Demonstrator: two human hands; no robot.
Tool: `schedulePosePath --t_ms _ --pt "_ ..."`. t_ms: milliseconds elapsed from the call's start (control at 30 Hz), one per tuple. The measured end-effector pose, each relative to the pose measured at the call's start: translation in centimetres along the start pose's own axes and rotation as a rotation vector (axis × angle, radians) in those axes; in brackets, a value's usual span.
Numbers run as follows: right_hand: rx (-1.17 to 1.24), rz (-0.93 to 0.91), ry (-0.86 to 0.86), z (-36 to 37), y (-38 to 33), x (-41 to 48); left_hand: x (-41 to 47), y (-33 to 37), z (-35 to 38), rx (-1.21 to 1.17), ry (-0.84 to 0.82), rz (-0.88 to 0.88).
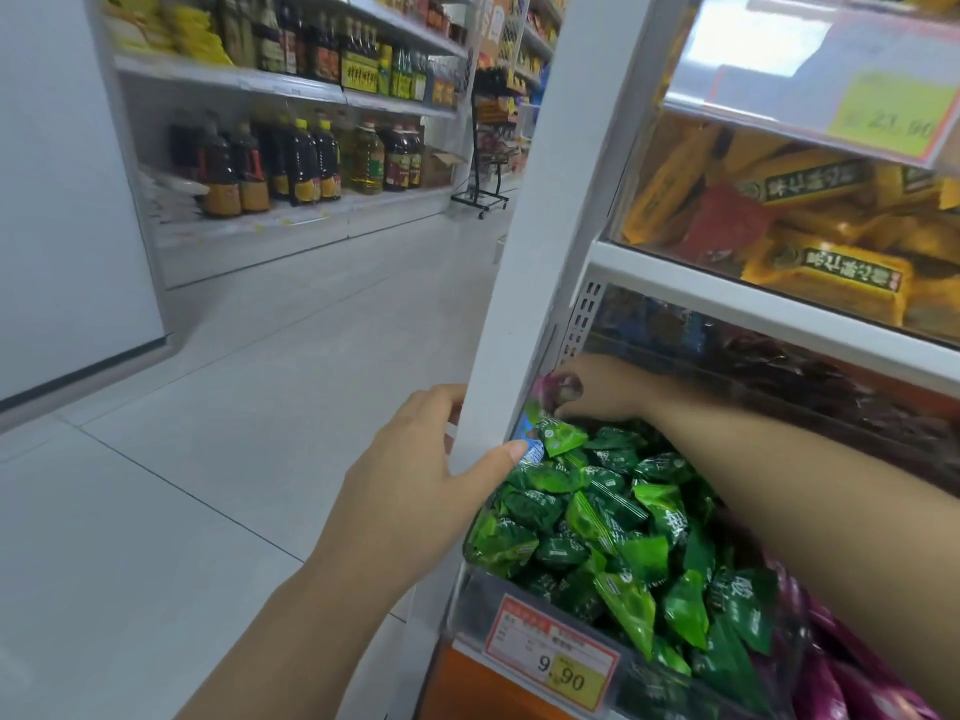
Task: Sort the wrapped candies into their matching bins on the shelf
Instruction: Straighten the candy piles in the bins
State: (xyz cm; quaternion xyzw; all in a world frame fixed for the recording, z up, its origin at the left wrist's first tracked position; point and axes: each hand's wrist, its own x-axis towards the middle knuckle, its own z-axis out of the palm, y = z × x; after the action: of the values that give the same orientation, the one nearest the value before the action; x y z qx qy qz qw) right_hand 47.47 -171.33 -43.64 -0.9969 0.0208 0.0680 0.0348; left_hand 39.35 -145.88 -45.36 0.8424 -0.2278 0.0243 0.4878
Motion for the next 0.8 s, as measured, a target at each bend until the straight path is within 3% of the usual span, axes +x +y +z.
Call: schedulePosePath --t_ms 233,533,633,800 --pt "0.206 -0.035 0.192 -1.6 -1.1 -4.8 -0.5 0.4 0.5 -0.008 0.060 0.039" --pt "0.210 -0.148 0.473 -2.4 0.9 -19.0 -3.3 3.5 1.9 -0.070 0.491 0.306" --pt "0.140 -0.169 0.562 -1.8 3.0 -23.8 -4.3 4.8 3.6 -0.063 0.427 0.404" --pt "-0.052 -0.029 0.656 -0.4 7.3 -30.8 -4.8 7.2 8.2 0.054 0.176 0.465"
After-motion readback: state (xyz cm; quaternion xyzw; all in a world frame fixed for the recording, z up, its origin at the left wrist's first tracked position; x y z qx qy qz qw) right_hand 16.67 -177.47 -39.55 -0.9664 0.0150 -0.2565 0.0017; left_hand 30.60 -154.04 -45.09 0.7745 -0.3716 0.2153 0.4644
